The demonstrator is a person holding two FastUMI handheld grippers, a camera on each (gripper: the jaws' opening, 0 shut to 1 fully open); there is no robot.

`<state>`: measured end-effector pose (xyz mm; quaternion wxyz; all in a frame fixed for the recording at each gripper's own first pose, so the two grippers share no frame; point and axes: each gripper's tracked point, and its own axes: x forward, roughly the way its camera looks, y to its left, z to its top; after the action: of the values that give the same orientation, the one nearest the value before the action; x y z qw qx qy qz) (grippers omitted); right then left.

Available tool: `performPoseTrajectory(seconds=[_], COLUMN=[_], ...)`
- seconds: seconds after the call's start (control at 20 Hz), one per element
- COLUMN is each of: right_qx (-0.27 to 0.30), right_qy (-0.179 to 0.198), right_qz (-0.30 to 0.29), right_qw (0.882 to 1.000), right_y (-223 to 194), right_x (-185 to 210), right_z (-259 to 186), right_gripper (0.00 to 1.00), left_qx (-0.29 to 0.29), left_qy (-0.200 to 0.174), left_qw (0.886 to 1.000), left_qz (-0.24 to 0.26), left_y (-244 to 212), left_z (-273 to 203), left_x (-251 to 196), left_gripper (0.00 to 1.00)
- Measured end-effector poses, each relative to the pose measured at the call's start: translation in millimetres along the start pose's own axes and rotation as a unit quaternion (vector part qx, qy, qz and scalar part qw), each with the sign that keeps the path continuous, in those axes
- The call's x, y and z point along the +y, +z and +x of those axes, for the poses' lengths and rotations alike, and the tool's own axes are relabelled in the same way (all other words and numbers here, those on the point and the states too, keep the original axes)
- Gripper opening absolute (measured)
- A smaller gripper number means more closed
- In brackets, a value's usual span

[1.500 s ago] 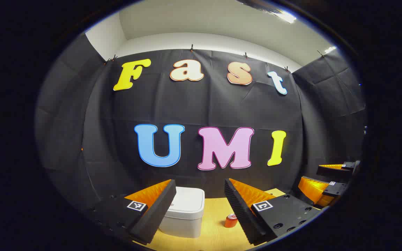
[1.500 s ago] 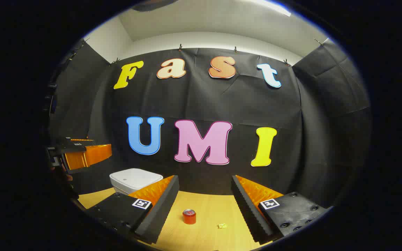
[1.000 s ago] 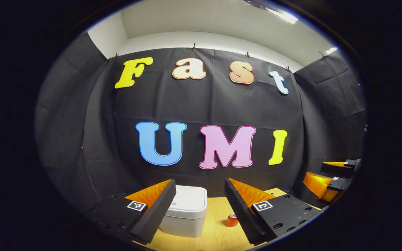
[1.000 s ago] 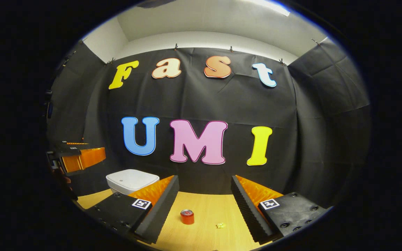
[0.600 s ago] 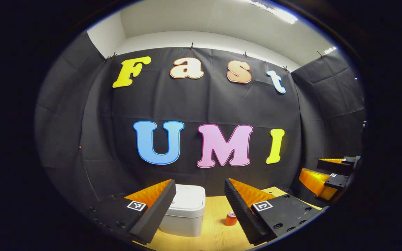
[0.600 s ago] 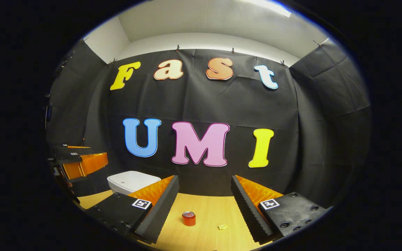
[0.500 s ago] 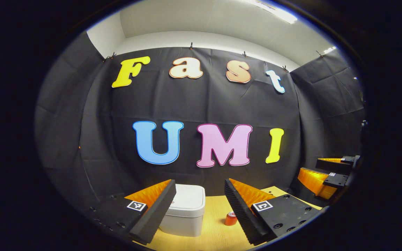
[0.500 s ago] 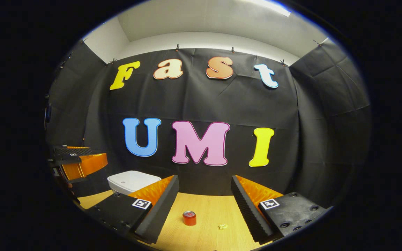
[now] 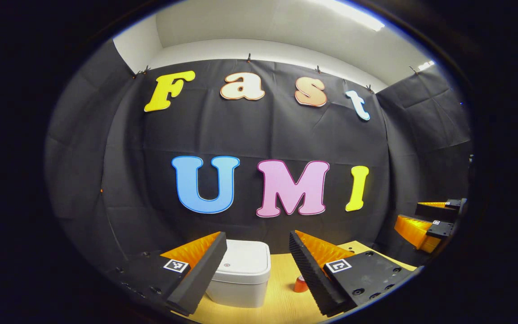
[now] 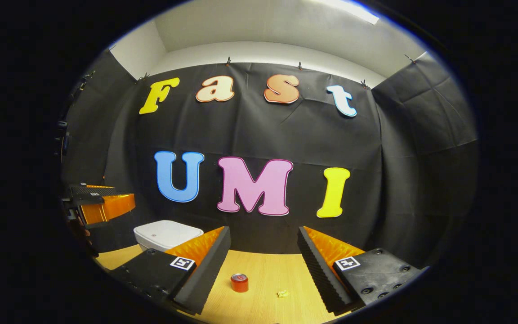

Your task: Press the lid of the desktop garbage bin to open it, pick up the crumpled paper on the desktop and throw it into the bin, then pick up the pop can on the desktop and drop it into the bin, and finally close the garbage bin lid.

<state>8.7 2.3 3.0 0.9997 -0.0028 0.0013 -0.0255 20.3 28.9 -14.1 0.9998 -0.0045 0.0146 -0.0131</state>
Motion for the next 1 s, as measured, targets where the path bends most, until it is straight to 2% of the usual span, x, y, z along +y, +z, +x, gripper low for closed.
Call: performPoseTrajectory(seconds=[0.2,0.25,0.35,0.45,0.55,0.65,0.7,0.75,0.85,1.0], right_qx=[0.011,0.014,0.020,0.025,0.026,0.028,0.030,0.033,0.045,0.062], right_qy=[0.003,0.005,0.008,0.008,0.006,0.012,0.013,0.010,0.002,-0.007], right_qz=[0.002,0.002,-0.003,-0.013,-0.030,-0.017,-0.007,-0.002,-0.002,0.000], right_qw=[1.000,1.000,1.000,1.000,0.999,0.999,0.999,0.999,0.999,0.998], right_y=[-6,-8,-14,-18,-23,-24,-26,-28,-37,-47], right_x=[1,3,4,4,3,6,6,4,-3,-11], right_z=[4,5,10,13,17,20,21,24,28,30], right_gripper=[0.96,0.96,0.96,0.96,0.96,0.96,0.97,0.97,0.96,0.96], left_qx=[0.028,0.036,0.049,0.065,0.085,0.114,0.128,0.141,0.157,0.176], left_qy=[-0.005,-0.005,-0.006,0.000,0.006,-0.016,-0.015,-0.003,0.015,-0.002], left_qw=[0.999,0.999,0.999,0.998,0.996,0.993,0.992,0.990,0.988,0.984], left_qz=[0.017,0.019,0.015,0.021,0.030,0.010,-0.001,-0.004,-0.001,-0.008], left_y=[-14,-20,-29,-43,-58,-77,-86,-94,-111,-127], left_z=[23,30,43,60,77,90,96,104,117,130], left_x=[3,6,10,18,27,27,32,40,56,56], left_gripper=[0.89,0.80,0.69,0.63,0.47,0.34,0.31,0.19,0.07,0.06])
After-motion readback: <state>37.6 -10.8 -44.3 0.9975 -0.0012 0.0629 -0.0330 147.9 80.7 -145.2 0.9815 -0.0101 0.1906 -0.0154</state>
